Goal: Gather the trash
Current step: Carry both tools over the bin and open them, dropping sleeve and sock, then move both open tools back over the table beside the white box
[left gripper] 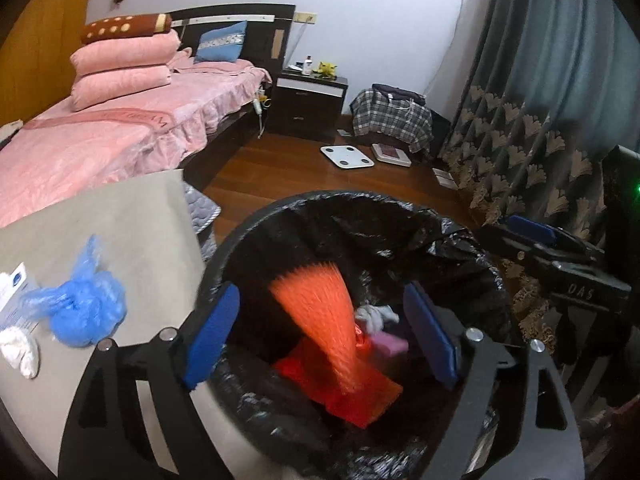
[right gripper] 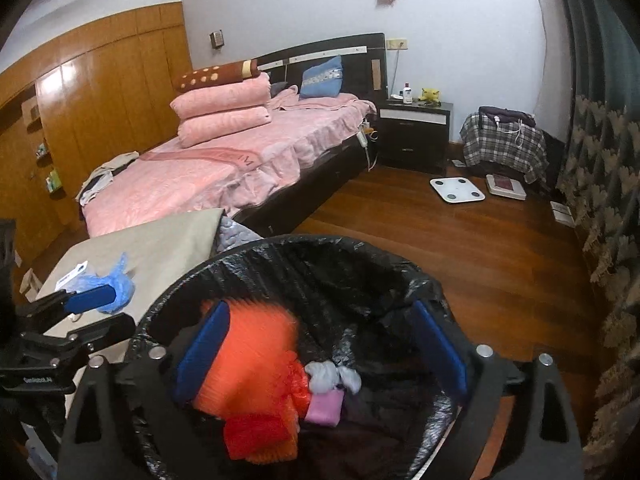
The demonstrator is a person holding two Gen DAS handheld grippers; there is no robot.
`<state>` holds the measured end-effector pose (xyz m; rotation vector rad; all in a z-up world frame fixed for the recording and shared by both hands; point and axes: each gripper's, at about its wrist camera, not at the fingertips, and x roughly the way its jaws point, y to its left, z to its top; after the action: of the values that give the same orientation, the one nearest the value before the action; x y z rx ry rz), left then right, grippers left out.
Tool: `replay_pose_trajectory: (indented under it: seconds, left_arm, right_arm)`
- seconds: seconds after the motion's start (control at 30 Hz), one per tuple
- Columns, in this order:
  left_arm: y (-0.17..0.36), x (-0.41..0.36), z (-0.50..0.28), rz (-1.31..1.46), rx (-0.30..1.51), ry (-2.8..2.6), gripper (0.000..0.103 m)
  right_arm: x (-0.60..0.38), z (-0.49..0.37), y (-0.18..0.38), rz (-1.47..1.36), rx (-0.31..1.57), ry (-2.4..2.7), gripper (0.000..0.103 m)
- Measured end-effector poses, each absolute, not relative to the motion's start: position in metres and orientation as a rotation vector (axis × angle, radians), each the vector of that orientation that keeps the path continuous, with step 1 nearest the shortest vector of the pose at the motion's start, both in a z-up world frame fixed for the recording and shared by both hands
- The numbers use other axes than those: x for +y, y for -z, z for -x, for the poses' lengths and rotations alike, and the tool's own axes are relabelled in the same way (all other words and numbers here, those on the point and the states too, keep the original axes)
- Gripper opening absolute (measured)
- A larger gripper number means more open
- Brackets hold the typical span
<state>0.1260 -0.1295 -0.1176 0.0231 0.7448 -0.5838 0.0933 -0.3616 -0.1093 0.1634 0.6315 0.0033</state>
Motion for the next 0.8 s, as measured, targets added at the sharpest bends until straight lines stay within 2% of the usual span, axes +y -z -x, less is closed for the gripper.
replay_pose_trajectory:
  seconds: [0.1,0.47,0.8]
  left_arm:
    - [0.117,-0.108,-0.120,-0.017,0.739,0.537,0.085]
    - [0.102,0.015,-0.097,0.023,0.671,0.235,0.087]
    - [0.112,0.120,-0.091,0.066,0.691,-0.005,0.087]
  right_arm:
    - [-0.356,-0.094,0.106,-0.159,0.623,-0.020,0.097]
    - [-0.262,-0.109,0.095,-0.154,0.624,-0.199,0.097]
    - [-0.156,-0.134,0.101,-0.088,0.642,-0.361,0.097]
